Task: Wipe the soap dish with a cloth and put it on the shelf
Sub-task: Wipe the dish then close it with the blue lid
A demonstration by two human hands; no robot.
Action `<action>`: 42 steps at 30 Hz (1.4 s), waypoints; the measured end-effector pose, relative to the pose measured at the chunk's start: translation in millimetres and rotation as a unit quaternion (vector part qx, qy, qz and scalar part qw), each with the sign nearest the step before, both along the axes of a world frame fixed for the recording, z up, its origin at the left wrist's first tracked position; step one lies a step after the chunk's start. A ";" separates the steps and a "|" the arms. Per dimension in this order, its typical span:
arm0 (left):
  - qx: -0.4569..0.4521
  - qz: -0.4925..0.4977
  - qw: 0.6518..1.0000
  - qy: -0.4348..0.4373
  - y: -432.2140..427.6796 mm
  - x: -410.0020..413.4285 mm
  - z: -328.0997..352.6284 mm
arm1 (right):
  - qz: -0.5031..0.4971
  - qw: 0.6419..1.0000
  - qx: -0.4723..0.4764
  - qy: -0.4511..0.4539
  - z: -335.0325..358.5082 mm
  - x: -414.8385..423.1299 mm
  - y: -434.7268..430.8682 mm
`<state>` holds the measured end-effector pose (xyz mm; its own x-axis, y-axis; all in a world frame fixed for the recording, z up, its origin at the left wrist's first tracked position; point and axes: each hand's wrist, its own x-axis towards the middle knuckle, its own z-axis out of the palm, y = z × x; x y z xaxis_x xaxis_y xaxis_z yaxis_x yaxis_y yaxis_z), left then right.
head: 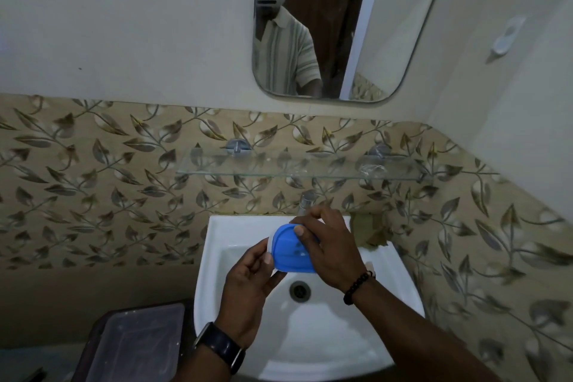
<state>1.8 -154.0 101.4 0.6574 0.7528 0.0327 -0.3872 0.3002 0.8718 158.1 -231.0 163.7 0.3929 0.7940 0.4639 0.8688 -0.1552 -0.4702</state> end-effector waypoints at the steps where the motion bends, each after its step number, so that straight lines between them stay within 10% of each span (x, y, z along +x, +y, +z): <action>1: -0.002 -0.003 1.000 -0.004 0.5 -0.1 0.2 | 0.009 1.000 -0.004 0.017 0.8 -0.3 -0.9; 23: 0.211 -0.019 0.977 -0.023 43.3 -3.6 48.2 | 0.152 0.987 -0.024 0.034 48.1 28.0 -17.2; 32: 0.574 0.090 0.811 0.062 61.8 -12.3 108.5 | 0.109 0.980 0.073 -0.150 77.4 35.1 -28.9; 42: 0.678 0.144 0.716 0.083 60.0 -0.3 109.3 | 0.085 0.959 0.153 -0.222 70.3 39.5 -33.9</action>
